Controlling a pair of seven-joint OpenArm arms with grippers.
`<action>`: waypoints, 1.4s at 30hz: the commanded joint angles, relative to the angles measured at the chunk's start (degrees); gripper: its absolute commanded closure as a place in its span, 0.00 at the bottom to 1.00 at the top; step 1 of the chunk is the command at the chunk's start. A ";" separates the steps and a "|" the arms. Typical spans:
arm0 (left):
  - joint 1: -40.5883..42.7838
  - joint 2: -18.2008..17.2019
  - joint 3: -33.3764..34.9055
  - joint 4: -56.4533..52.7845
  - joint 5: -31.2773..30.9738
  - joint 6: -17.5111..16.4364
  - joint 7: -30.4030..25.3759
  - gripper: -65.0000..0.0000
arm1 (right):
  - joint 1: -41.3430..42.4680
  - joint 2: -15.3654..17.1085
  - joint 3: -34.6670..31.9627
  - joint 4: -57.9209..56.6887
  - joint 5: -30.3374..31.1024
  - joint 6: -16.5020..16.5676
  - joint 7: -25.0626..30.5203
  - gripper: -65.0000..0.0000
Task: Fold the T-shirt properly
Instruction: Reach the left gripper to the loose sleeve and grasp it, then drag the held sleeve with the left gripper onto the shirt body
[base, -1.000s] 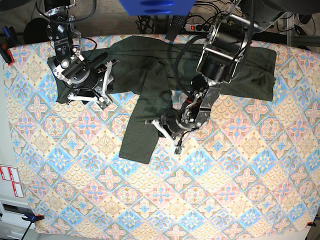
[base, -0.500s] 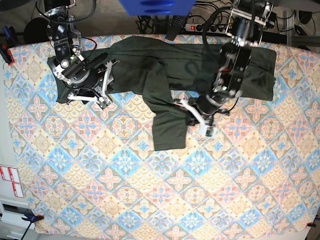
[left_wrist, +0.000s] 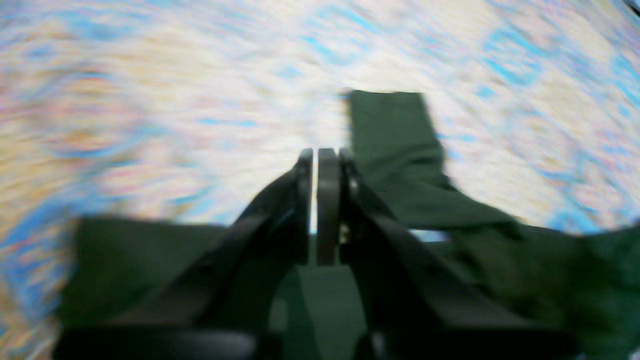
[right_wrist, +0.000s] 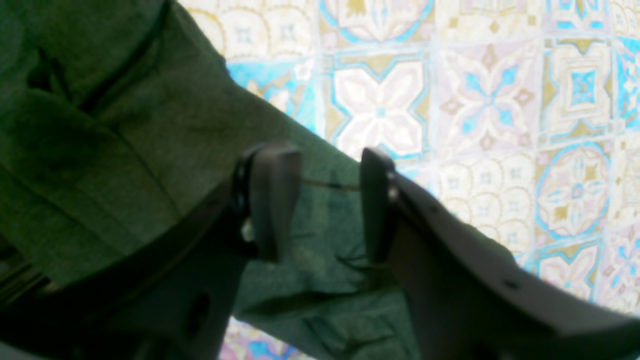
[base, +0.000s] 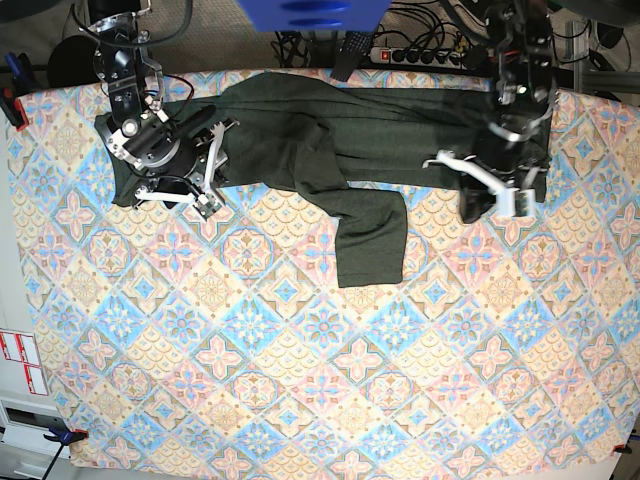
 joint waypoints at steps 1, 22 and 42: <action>0.30 -0.10 -1.27 0.65 -0.42 -0.53 -0.82 1.00 | 0.32 0.41 0.08 0.95 0.07 -0.09 0.96 0.64; -29.77 6.67 4.89 -32.93 -0.42 -0.53 8.15 0.44 | 0.14 0.14 0.08 0.86 0.07 -0.09 0.96 0.64; -38.56 12.73 8.14 -55.17 -0.42 -0.79 3.67 0.44 | 0.23 0.23 0.17 0.86 0.07 -0.09 0.96 0.64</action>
